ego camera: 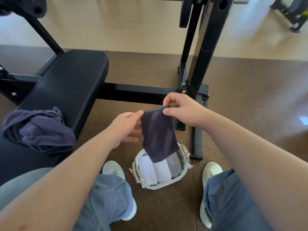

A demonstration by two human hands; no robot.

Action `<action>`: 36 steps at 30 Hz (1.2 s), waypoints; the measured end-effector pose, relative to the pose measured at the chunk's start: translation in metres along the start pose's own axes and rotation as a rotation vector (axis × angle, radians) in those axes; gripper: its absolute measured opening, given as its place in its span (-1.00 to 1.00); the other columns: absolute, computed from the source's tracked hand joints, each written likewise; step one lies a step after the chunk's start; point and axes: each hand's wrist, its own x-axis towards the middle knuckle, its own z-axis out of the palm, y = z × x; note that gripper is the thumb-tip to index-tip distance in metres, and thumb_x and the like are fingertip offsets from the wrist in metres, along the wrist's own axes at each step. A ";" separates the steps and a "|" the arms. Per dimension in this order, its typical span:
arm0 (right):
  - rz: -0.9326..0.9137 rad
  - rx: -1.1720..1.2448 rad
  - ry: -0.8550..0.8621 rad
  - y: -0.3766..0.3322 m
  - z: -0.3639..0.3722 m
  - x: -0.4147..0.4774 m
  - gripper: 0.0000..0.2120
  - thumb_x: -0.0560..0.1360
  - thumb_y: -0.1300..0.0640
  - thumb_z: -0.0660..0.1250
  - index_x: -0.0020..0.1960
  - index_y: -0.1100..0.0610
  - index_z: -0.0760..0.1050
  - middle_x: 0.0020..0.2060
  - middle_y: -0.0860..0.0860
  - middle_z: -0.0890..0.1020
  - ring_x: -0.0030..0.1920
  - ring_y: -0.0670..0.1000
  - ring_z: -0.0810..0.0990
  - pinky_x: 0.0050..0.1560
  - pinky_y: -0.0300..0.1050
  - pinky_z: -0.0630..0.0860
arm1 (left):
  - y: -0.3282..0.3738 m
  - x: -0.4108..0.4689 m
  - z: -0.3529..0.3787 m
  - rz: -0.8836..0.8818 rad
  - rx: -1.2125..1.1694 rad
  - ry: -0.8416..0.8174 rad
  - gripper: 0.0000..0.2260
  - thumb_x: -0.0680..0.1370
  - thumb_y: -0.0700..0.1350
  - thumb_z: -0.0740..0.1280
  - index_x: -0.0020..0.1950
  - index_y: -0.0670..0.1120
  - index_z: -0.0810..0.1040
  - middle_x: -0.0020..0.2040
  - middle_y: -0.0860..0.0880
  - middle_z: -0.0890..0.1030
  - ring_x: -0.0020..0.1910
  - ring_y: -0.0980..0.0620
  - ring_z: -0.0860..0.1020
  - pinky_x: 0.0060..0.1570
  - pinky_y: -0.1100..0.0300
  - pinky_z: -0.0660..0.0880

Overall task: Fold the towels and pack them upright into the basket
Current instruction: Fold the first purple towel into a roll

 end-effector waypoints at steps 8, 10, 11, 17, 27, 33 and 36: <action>-0.057 -0.037 -0.181 -0.005 0.009 -0.005 -0.94 0.57 0.26 0.35 0.04 0.19 0.52 -0.20 0.10 0.67 -0.22 -0.11 0.58 -0.07 -0.10 0.56 | -0.001 0.006 -0.006 0.020 0.032 0.074 -0.73 0.63 0.05 0.37 0.31 0.05 0.54 0.18 -0.02 0.63 0.15 -0.02 0.60 -0.13 0.12 0.61; -0.056 -0.055 -0.208 -0.005 0.011 -0.005 -0.95 0.57 0.26 0.35 0.02 0.17 0.52 -0.26 0.00 0.63 -0.27 -0.16 0.55 -0.10 -0.14 0.55 | -0.003 0.007 -0.005 0.022 0.104 0.068 -0.74 0.62 -0.03 0.41 0.30 0.04 0.55 0.17 -0.04 0.63 0.13 -0.04 0.60 -0.18 0.15 0.62; -0.052 -0.067 -0.215 -0.005 0.012 -0.004 -0.95 0.57 0.25 0.35 0.02 0.15 0.52 -0.26 -0.04 0.63 -0.27 -0.16 0.55 -0.08 -0.13 0.55 | -0.005 0.006 -0.005 0.010 0.145 0.056 -0.74 0.61 -0.07 0.42 0.30 0.04 0.55 0.15 -0.05 0.63 0.11 -0.04 0.61 -0.23 0.17 0.61; -0.031 -0.277 -0.169 0.005 0.014 -0.002 -0.97 0.60 0.13 0.33 0.02 0.01 0.51 -0.14 -0.08 0.67 -0.09 -0.05 0.64 -0.06 -0.14 0.57 | -0.010 0.006 -0.011 0.079 0.380 0.188 -0.86 0.63 -0.16 0.38 0.13 0.06 0.60 0.04 -0.03 0.64 -0.10 0.05 0.60 -0.21 0.18 0.64; 0.078 -0.529 0.006 0.025 0.018 0.009 -0.93 0.63 0.13 0.28 0.10 0.02 0.47 -0.10 -0.04 0.60 -0.11 -0.01 0.58 -0.10 -0.08 0.58 | 0.005 -0.003 -0.014 0.160 0.377 0.149 -0.88 0.66 -0.11 0.30 0.10 0.07 0.61 -0.09 0.03 0.68 -0.23 0.05 0.71 -0.20 0.18 0.68; 0.092 -0.421 0.089 0.021 0.016 0.008 -0.94 0.68 0.11 0.22 0.13 0.02 0.44 -0.10 -0.03 0.61 -0.13 -0.02 0.59 -0.12 -0.08 0.59 | 0.010 -0.003 -0.015 0.091 0.416 0.006 -0.89 0.66 -0.25 0.28 0.01 -0.16 0.59 0.04 -0.14 0.69 -0.01 -0.08 0.73 0.13 -0.05 0.65; 0.135 -0.311 0.142 0.019 0.014 0.009 -0.92 0.70 0.08 0.18 0.17 0.03 0.41 -0.09 -0.01 0.61 -0.12 0.00 0.61 -0.12 -0.06 0.59 | 0.018 -0.005 -0.019 0.115 0.426 -0.065 -0.91 0.63 -0.26 0.35 0.12 -0.16 0.59 0.15 -0.11 0.65 0.09 -0.02 0.68 0.22 0.01 0.61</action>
